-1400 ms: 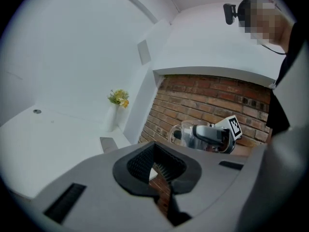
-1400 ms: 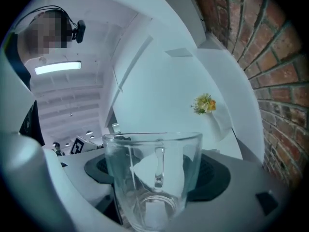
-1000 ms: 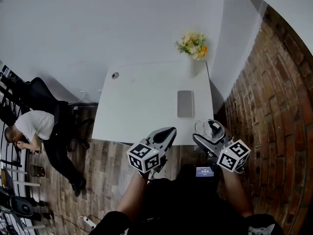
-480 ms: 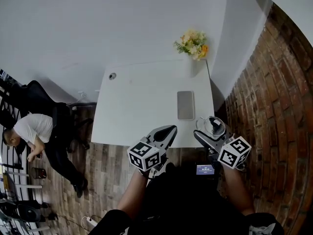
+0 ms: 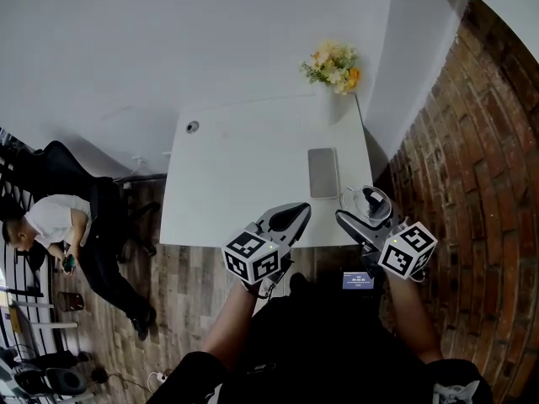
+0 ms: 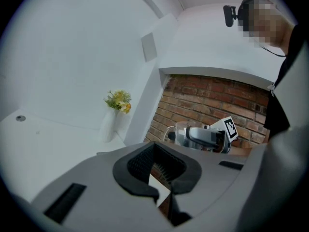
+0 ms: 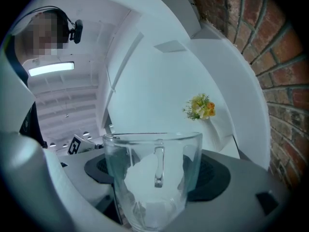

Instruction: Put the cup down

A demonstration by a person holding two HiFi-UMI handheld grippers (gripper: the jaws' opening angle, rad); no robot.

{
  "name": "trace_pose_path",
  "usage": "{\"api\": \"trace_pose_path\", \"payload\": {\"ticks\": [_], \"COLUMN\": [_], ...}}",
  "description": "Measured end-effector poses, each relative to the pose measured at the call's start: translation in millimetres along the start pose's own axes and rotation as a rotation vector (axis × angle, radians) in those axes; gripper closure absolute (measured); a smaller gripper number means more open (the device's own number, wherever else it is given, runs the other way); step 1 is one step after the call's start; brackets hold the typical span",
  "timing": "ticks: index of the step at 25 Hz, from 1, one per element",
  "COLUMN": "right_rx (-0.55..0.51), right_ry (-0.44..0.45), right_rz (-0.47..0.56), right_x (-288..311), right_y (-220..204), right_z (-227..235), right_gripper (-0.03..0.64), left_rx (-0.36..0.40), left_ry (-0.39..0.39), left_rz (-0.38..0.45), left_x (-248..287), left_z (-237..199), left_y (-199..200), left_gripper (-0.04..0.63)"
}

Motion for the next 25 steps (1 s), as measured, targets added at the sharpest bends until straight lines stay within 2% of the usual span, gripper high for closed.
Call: {"api": "trace_pose_path", "payload": {"ticks": [12, 25], "right_rx": [-0.011, -0.011], "right_ry": [0.016, 0.029], "right_rz": [-0.019, -0.057], "right_x": [5, 16], "right_y": [-2, -7], "right_z": [-3, 11], "right_gripper": [0.199, 0.199], "left_rx": [-0.005, -0.012], "left_ry": [-0.017, 0.001], "left_rz": [-0.005, -0.019], "left_x": [0, 5], "left_z": [1, -3], "left_y": [0, 1], "left_gripper": [0.588, 0.588]}}
Point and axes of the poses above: the fingertips, and each gripper's own axes: x forward along the fingers, z to its right, y out of its top, the point moved 9 cm from there along -x, backward along the fingers, and after that the axes turned 6 degrees about -x, right-handed, at the moved point
